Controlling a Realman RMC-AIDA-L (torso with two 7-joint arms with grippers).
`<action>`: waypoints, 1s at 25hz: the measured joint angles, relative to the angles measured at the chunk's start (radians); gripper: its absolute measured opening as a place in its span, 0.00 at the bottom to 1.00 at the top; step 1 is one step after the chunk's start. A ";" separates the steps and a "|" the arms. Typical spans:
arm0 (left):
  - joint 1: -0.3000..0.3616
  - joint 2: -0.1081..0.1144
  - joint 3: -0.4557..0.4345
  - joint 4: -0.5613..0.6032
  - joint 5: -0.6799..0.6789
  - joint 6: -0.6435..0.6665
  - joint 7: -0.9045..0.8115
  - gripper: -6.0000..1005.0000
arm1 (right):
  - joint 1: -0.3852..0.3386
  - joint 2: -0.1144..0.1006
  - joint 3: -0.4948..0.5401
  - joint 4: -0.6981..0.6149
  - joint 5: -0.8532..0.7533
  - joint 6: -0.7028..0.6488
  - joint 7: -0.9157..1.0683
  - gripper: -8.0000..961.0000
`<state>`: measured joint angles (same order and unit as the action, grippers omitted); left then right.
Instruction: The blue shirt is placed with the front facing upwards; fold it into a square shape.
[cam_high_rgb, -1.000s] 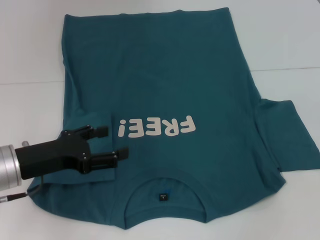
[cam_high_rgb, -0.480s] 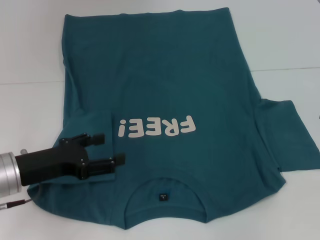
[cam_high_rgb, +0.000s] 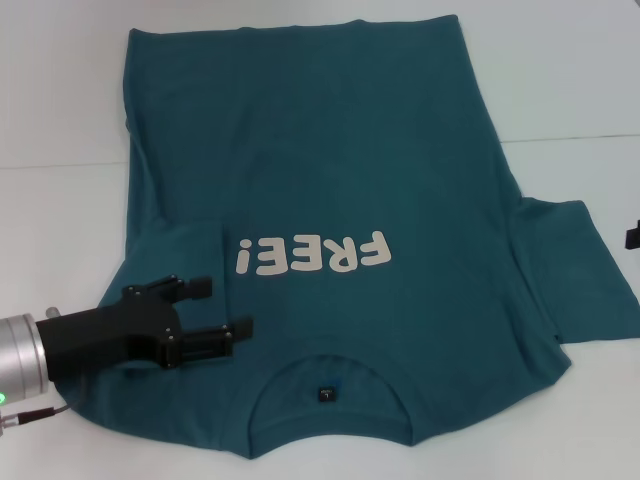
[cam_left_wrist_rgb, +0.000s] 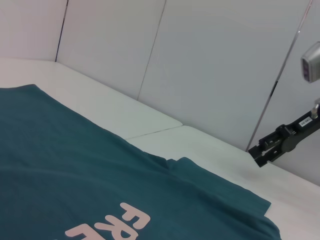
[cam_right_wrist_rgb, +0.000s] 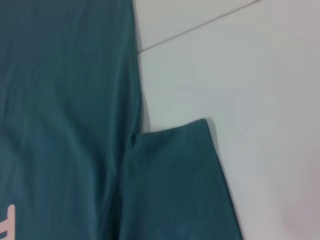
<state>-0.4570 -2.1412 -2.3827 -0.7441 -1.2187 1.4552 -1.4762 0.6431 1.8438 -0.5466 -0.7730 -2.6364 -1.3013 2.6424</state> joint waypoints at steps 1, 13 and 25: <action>0.000 0.000 0.000 0.000 0.000 0.000 0.001 0.93 | 0.004 0.001 0.000 0.013 0.000 0.013 -0.002 0.98; -0.001 -0.006 0.005 0.000 0.001 -0.001 0.005 0.93 | 0.025 0.011 -0.012 0.136 0.003 0.130 -0.033 0.95; -0.001 -0.005 0.009 0.013 0.004 -0.001 0.008 0.93 | 0.023 0.030 -0.011 0.133 0.006 0.155 -0.035 0.90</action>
<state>-0.4581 -2.1459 -2.3741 -0.7310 -1.2146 1.4541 -1.4681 0.6656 1.8743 -0.5573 -0.6400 -2.6306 -1.1465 2.6076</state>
